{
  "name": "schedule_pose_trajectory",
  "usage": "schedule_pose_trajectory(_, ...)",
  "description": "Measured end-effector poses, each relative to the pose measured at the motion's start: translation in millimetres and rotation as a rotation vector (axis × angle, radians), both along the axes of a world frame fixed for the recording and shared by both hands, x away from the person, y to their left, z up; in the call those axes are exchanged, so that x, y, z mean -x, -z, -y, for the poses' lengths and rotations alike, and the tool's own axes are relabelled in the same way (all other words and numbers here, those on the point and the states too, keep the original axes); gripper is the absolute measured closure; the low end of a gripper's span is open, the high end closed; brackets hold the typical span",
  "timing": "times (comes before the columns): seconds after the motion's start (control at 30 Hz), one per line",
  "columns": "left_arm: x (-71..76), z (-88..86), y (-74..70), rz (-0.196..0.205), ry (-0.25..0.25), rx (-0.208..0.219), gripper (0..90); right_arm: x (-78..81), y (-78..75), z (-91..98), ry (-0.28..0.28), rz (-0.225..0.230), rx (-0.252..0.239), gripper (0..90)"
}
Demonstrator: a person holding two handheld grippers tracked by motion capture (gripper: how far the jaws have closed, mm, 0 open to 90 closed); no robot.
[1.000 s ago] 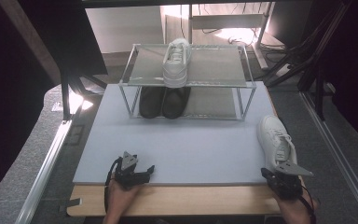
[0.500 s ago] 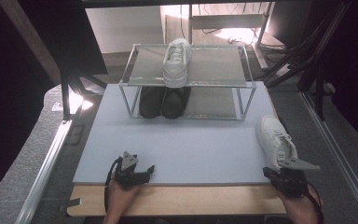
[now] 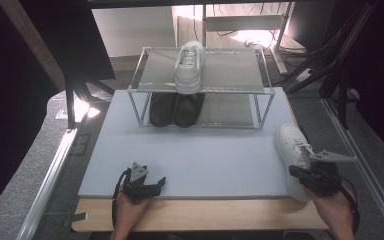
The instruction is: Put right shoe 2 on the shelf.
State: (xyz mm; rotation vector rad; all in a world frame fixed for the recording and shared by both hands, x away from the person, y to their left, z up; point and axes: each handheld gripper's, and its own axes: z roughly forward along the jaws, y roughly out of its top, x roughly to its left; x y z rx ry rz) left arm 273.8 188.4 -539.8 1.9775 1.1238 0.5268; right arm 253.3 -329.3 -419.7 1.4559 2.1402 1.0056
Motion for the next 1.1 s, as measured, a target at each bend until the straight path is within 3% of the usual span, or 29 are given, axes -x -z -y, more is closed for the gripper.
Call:
schedule_pose_trajectory(0.2, 0.0, 0.0, 0.0, 0.0, 0.0, 0.0, 14.9, -13.1, -7.5, 14.7, 0.034, -0.003, -0.018, 87.4)
schedule_pose_trajectory(0.67, 0.0, 0.0, 0.0, -0.001, 0.0, 0.0, 14.9, -43.9, -26.5, 50.9, 0.146, 0.004, -0.006, 87.9)
schedule_pose_trajectory(1.1, 0.0, 0.0, 0.0, -0.001, 0.0, 0.0, 14.9, -74.3, 1.1, 79.9, 0.245, -0.041, 0.043, 88.0)
